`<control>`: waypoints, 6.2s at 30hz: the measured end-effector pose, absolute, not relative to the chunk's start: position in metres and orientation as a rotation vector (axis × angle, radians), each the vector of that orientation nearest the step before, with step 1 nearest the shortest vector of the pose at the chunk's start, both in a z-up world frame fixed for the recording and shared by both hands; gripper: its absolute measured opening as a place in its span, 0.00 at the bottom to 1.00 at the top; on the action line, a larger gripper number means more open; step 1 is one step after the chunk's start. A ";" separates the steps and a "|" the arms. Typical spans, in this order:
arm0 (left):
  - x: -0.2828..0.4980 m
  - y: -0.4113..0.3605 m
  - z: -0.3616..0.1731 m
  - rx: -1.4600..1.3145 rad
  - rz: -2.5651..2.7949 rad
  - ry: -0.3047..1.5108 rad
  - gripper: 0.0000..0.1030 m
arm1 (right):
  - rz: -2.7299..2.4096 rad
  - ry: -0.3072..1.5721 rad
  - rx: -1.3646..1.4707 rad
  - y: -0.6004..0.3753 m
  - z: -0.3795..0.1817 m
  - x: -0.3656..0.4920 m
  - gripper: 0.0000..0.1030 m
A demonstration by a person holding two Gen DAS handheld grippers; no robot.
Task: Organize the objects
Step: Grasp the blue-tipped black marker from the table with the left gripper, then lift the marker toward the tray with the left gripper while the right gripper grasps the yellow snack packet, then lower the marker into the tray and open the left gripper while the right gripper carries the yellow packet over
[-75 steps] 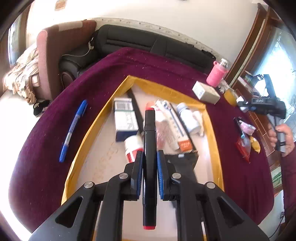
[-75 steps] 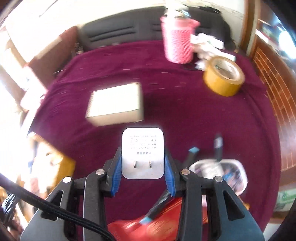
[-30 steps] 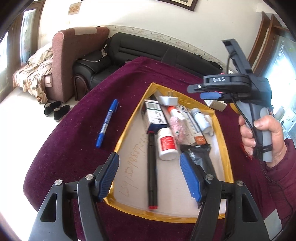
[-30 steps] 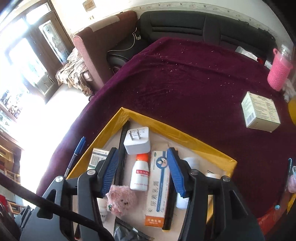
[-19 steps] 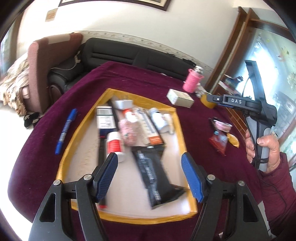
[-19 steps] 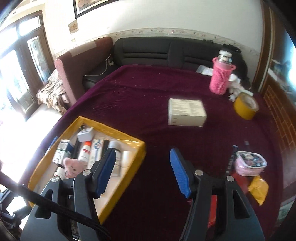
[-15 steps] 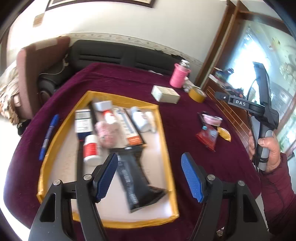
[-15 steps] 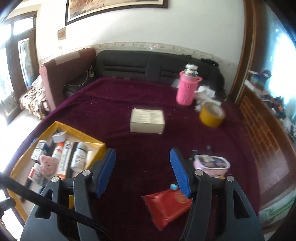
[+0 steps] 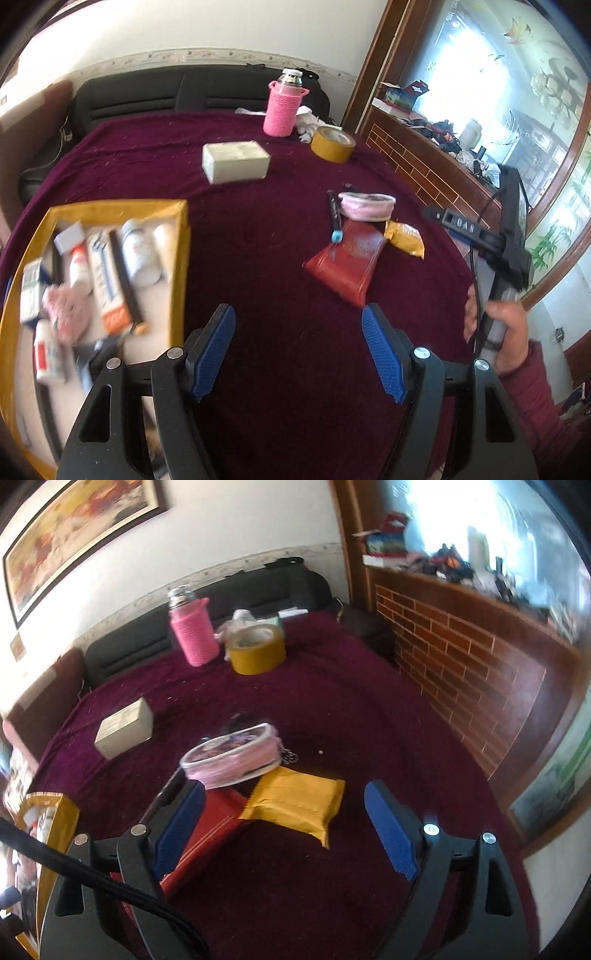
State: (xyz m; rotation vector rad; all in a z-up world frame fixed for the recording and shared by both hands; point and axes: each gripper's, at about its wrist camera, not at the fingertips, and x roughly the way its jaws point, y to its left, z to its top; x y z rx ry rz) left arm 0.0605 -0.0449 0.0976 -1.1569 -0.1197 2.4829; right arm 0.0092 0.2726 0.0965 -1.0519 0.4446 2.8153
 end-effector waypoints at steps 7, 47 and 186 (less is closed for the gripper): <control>-0.023 0.018 0.079 -1.216 2.432 -0.105 0.63 | 2.783 0.650 -0.927 0.306 0.080 0.024 0.85; -0.053 0.040 0.074 -1.114 2.457 -0.056 0.11 | 2.721 0.669 -1.037 0.320 0.063 0.015 0.85; 0.106 -0.244 0.025 -1.406 2.701 -0.413 0.12 | 3.241 -0.909 -1.926 -0.091 0.087 0.082 0.69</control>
